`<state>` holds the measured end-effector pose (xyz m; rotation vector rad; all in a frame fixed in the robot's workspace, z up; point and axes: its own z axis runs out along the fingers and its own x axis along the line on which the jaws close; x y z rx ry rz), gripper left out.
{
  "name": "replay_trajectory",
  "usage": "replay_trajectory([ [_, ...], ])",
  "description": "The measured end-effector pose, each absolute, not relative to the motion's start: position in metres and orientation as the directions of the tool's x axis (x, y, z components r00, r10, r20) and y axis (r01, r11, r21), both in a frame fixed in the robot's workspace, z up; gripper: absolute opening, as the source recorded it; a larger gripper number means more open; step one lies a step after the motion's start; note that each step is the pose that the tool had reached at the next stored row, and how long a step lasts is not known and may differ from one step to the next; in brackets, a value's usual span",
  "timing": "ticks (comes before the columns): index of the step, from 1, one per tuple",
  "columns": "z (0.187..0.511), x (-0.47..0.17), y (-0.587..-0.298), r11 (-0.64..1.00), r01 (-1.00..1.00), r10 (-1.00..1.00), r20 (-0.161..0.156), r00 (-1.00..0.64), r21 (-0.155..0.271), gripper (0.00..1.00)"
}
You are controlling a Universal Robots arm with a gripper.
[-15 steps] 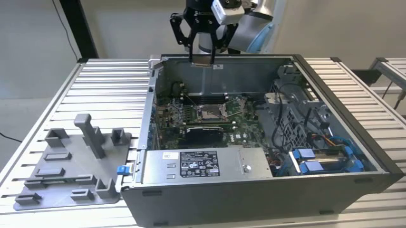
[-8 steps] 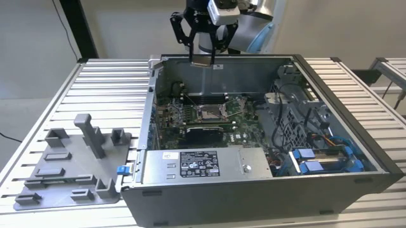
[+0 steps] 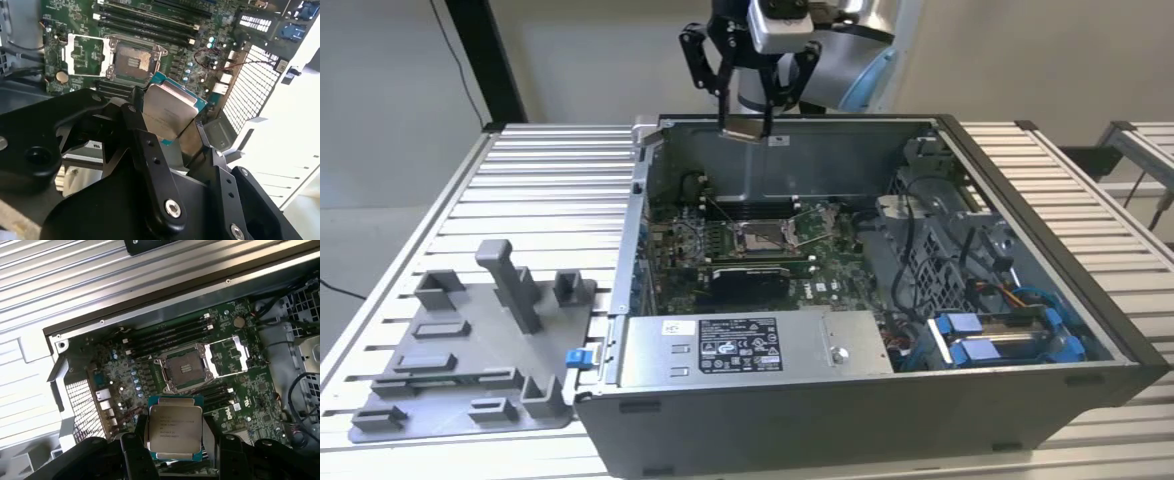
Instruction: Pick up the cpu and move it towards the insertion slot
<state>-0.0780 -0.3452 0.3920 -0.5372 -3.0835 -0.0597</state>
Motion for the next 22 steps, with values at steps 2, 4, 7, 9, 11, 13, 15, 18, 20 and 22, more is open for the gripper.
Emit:
replay_trajectory([
  [2,0.3920,-0.0780,-0.3452,0.930,0.367,0.366,0.017,-0.930,0.036,0.00],
  [4,0.3920,-0.0780,-0.3452,0.918,0.396,0.395,0.017,-0.918,0.036,0.00],
  [7,0.3920,-0.0780,-0.3452,0.898,0.438,0.438,0.017,-0.899,0.036,0.00],
  [9,0.3920,-0.0780,-0.3452,0.884,0.466,0.466,0.017,-0.885,0.036,0.00],
  [11,0.3920,-0.0780,-0.3452,0.869,0.494,0.494,0.017,-0.869,0.036,0.00],
  [13,0.3920,-0.0780,-0.3452,0.851,0.523,0.523,0.017,-0.852,0.036,0.00],
  [15,0.3920,-0.0780,-0.3452,0.834,0.551,0.550,0.017,-0.835,0.036,0.00],
  [18,0.3920,-0.0780,-0.3452,0.806,0.591,0.590,0.017,-0.807,0.036,0.00],
  [20,0.3920,-0.0780,-0.3452,0.786,0.617,0.617,0.017,-0.787,0.036,0.00],
  [22,0.3920,-0.0780,-0.3452,0.765,0.643,0.643,0.017,-0.766,0.036,0.00],
])
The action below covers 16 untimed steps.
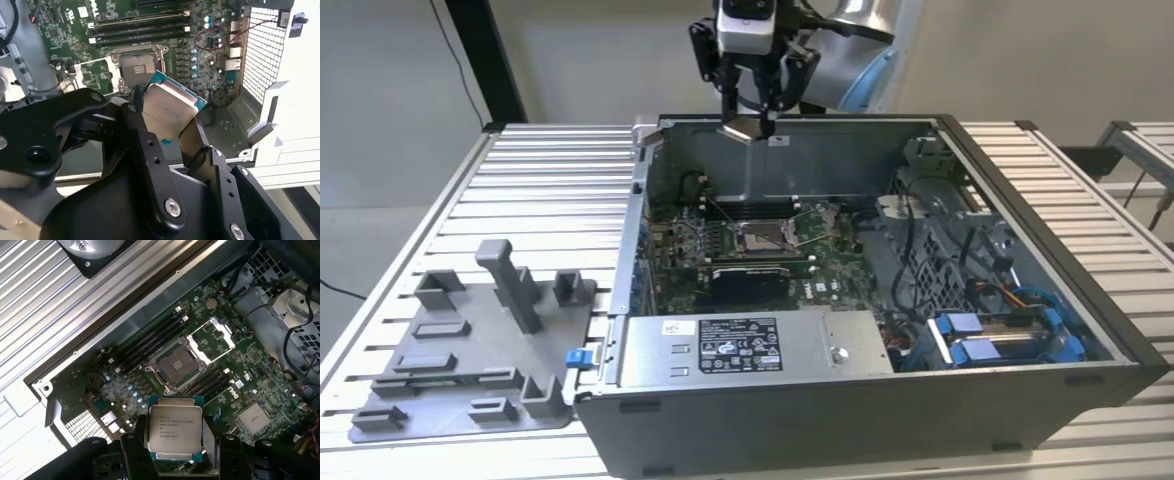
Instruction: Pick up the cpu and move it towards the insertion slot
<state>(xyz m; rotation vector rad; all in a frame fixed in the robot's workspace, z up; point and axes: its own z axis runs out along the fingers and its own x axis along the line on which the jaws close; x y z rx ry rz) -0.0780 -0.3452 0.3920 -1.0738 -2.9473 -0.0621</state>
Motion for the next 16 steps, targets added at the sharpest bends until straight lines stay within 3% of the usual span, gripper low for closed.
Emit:
replay_trajectory([
  [16,0.3920,-0.0780,-0.3452,0.569,0.822,0.822,0.017,-0.570,0.036,0.00],
])
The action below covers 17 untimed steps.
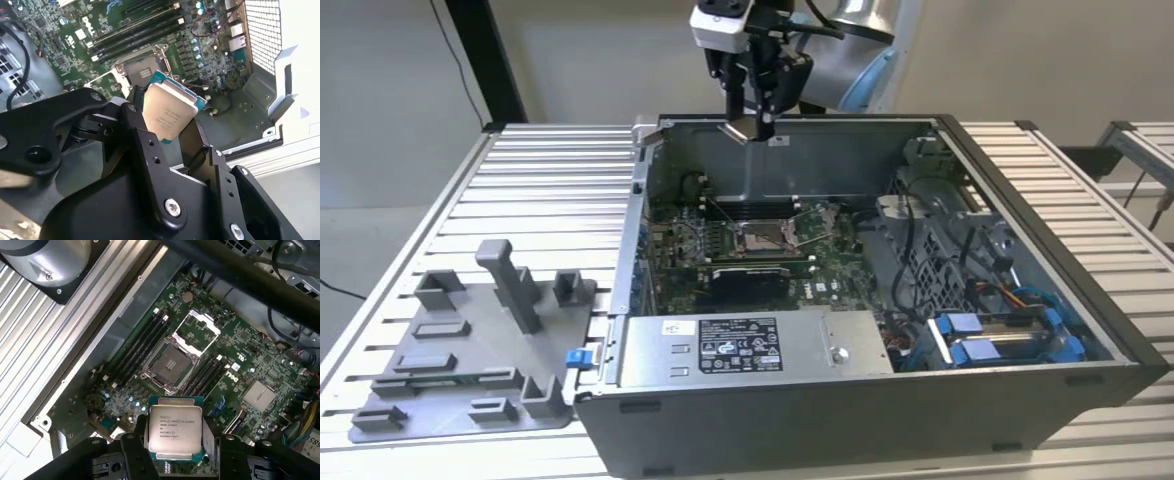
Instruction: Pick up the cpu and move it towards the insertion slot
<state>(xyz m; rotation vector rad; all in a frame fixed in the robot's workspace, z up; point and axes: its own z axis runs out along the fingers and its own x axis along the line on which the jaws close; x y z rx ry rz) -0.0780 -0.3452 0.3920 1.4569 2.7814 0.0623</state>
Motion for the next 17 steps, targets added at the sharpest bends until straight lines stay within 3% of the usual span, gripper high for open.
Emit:
replay_trajectory([
  [17,0.3920,-0.0780,-0.3452,0.350,0.936,0.936,0.017,-0.351,0.036,0.00],
])
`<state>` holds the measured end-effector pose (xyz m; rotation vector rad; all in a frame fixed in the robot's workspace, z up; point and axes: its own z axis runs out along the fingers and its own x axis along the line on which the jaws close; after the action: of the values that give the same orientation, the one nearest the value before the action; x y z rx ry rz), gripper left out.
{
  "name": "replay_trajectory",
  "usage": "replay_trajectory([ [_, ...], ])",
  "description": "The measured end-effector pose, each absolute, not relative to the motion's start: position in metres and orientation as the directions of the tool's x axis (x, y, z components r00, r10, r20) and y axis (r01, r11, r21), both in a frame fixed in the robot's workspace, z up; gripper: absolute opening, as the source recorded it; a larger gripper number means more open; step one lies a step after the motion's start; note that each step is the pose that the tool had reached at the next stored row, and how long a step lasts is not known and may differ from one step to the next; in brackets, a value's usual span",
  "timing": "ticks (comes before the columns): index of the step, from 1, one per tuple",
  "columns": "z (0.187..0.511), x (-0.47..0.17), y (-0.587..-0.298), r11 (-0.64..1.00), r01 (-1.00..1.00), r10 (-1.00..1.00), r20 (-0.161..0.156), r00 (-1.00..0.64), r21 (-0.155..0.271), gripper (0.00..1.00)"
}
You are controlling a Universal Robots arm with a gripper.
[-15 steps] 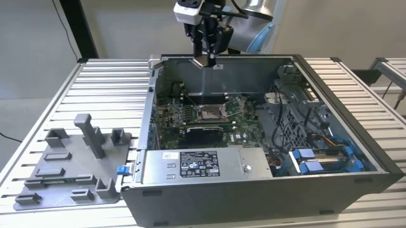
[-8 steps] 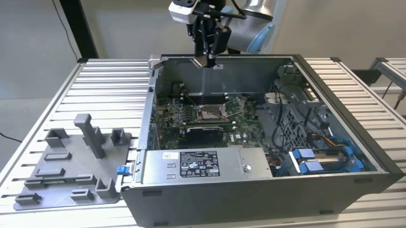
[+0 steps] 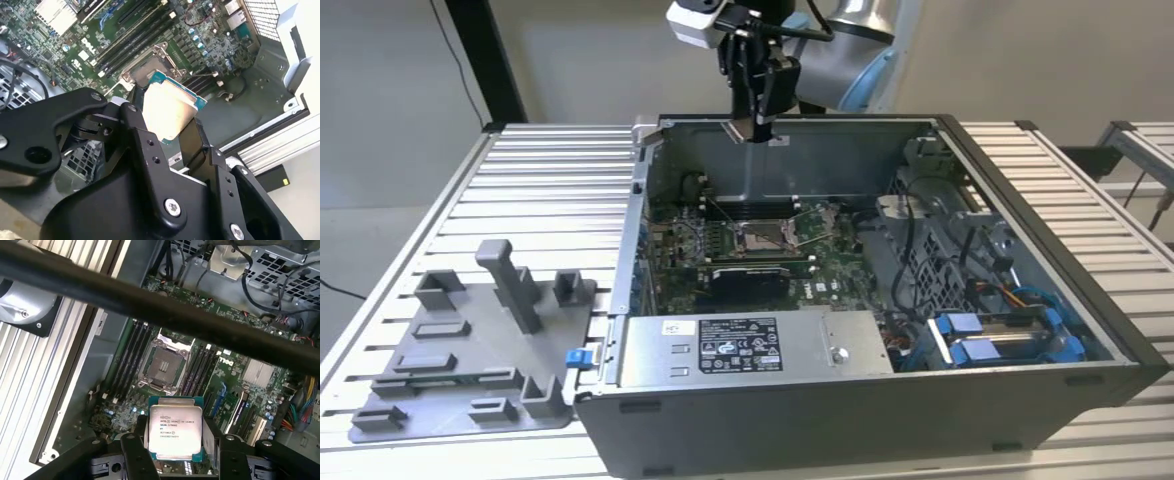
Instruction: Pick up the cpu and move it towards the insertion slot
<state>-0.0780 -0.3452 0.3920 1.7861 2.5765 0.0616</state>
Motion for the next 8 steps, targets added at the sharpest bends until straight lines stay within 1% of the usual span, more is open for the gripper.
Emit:
replay_trajectory([
  [8,0.3920,-0.0780,-0.3453,0.350,0.936,0.936,0.017,-0.351,0.036,0.00],
])
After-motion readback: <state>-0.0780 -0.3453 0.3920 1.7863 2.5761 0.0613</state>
